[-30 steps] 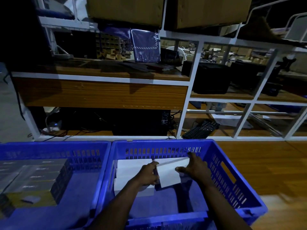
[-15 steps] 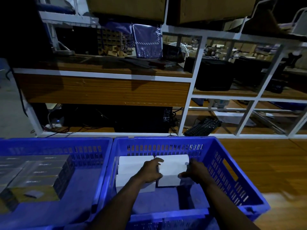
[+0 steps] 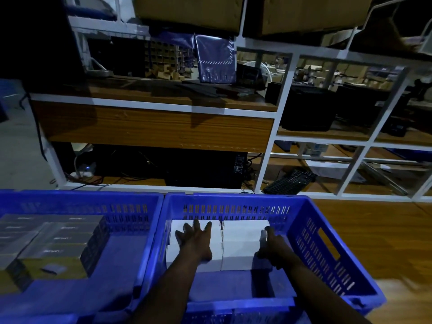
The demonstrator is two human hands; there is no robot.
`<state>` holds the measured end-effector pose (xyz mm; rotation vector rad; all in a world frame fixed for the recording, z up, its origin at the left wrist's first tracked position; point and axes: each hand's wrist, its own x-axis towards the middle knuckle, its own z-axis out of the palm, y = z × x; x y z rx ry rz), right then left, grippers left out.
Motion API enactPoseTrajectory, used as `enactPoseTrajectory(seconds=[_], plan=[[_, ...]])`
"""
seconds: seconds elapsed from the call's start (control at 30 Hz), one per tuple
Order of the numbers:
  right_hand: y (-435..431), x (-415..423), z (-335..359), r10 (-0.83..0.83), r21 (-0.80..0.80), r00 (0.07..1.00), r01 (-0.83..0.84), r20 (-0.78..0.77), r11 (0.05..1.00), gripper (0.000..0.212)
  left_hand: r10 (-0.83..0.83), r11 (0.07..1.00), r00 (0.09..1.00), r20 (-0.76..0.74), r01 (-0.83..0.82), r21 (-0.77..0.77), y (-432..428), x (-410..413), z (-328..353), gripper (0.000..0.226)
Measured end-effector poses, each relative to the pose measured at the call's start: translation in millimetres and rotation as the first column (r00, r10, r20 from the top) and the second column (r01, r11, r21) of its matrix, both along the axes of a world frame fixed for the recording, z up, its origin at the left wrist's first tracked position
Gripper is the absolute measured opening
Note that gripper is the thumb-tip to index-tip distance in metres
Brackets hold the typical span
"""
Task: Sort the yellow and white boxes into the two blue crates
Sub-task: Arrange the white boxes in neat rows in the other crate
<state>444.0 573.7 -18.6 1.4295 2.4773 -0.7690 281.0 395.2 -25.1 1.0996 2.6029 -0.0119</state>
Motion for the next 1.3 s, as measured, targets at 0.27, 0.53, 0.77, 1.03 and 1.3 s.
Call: enactPoseTrajectory(seconds=[0.27, 0.53, 0.77, 1.03, 1.3], plan=[[-9.5, -15.4, 0.6, 0.219, 0.092, 0.967, -0.231, 0.127, 0.968, 0.129, -0.156, 0.957, 0.981, -0.118, 0.120, -0.265, -11.4, -14.6, -5.2, 0.134], [-10.7, -20.9, -18.5, 0.216, 0.239, 0.974, -0.226, 0.066, 0.944, 0.098, -0.196, 0.951, 0.972, -0.130, 0.157, -0.265, -11.9, -17.9, -12.0, 0.133], [-20.4, -36.4, -7.3, 0.336, 0.335, 0.848, -0.483, 0.410, 0.809, 0.134, -0.209, 0.949, 0.964, -0.163, 0.160, -0.273, -8.7, -18.5, -15.5, 0.132], [-22.1, -42.6, -8.5, 0.330, 0.337, 0.826, -0.504, 0.458, 0.795, 0.128, -0.219, 0.952, 0.953, -0.210, 0.161, -0.259, -9.3, -16.2, -19.1, 0.125], [-15.8, -33.1, -14.4, 0.275, 0.252, 0.936, -0.327, 0.221, 0.911, 0.147, -0.181, 0.955, 0.979, -0.098, 0.151, -0.254, -10.7, -16.7, -8.4, 0.136]])
